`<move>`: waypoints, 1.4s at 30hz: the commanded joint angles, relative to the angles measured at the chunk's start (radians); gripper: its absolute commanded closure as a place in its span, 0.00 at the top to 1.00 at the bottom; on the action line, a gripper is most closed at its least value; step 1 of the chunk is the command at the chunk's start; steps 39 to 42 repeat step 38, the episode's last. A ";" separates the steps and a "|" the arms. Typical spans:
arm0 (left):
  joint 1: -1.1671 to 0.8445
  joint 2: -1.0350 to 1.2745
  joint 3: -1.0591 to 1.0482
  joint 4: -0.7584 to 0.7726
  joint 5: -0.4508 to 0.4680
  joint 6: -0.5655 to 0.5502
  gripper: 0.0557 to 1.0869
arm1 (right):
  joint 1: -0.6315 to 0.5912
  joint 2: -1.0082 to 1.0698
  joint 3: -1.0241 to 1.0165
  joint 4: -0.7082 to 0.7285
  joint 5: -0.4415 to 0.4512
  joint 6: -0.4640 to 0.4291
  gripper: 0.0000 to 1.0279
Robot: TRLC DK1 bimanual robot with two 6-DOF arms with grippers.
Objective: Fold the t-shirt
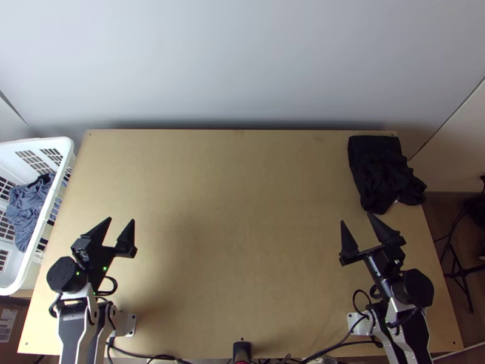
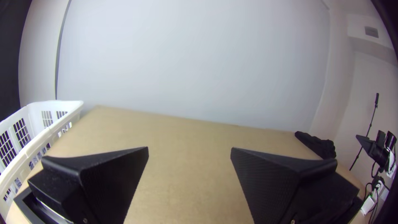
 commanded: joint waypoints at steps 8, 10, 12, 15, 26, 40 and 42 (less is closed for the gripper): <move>0.005 -0.167 -0.042 -0.093 -0.007 -0.019 0.95 | -0.020 -0.048 -0.011 -0.208 0.000 0.006 0.96; 0.008 -0.167 -0.040 -0.095 -0.010 -0.014 0.95 | -0.022 -0.046 -0.011 -0.208 0.012 0.006 0.96; 0.000 -0.166 -0.043 -0.101 -0.010 -0.014 0.95 | -0.031 -0.046 -0.012 -0.215 0.025 0.006 0.96; -0.001 -0.167 -0.043 -0.102 -0.010 -0.014 0.95 | -0.031 -0.046 -0.012 -0.216 0.025 0.004 0.96; 0.005 -0.167 -0.043 -0.112 -0.038 -0.013 0.95 | -0.032 -0.046 -0.012 -0.216 0.025 0.004 0.96; 0.005 -0.166 -0.043 -0.112 -0.039 -0.013 0.95 | -0.031 -0.046 -0.012 -0.216 0.025 0.004 0.96; 0.005 -0.166 -0.043 -0.112 -0.039 -0.013 0.95 | -0.031 -0.046 -0.012 -0.216 0.025 0.004 0.96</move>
